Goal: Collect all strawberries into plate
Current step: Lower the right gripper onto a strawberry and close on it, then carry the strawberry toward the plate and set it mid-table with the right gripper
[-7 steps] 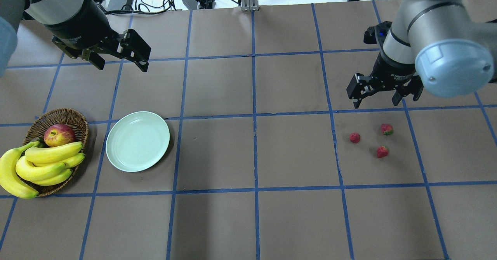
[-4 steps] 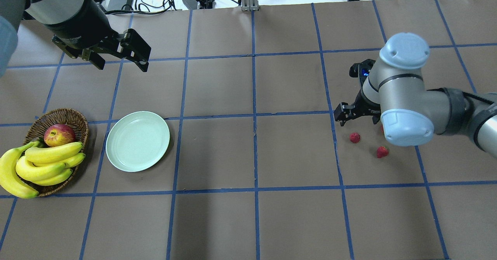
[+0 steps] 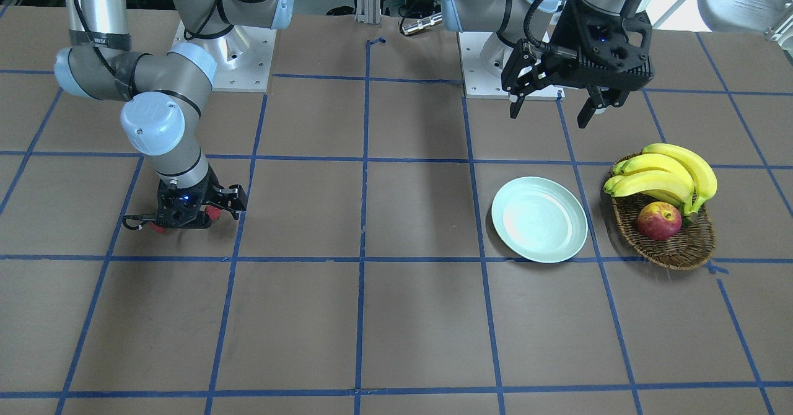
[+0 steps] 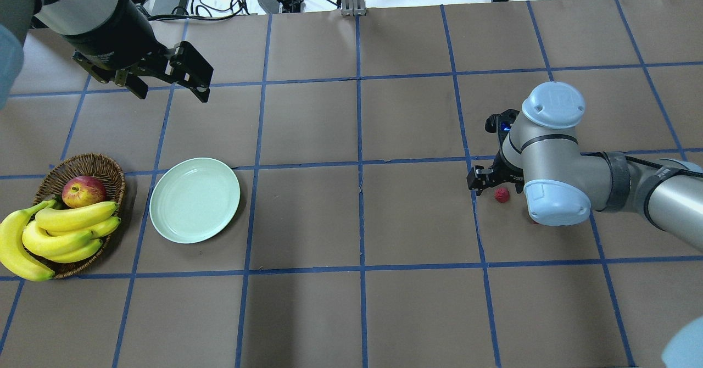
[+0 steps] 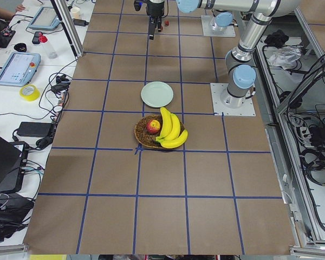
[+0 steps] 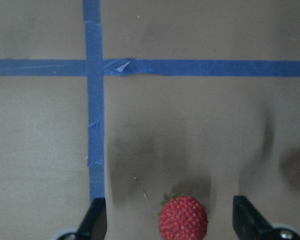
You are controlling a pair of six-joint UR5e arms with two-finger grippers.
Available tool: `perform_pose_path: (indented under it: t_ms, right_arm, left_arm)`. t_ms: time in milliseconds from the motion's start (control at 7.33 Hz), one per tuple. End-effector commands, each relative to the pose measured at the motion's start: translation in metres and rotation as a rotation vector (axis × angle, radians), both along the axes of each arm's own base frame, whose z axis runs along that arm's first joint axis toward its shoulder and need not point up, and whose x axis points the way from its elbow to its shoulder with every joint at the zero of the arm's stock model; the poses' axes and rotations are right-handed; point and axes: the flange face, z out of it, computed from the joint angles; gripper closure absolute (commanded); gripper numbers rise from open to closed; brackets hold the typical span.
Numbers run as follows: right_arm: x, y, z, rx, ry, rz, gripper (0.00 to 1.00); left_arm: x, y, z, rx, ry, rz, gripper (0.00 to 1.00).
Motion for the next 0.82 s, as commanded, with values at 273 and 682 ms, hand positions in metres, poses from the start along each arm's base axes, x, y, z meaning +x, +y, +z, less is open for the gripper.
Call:
perform_pose_path:
  t_ms: [273,682]
  right_arm:
    - [-0.005,0.006,-0.003,0.043,0.016,0.006,0.98]
    - [0.034,-0.021,0.040,0.005,-0.070,-0.032,1.00]
  left_arm:
    - [0.000,0.000,0.000,0.000,0.000,0.000,0.00]
    - [0.000,0.001,0.001,-0.002,0.001,0.000,0.00]
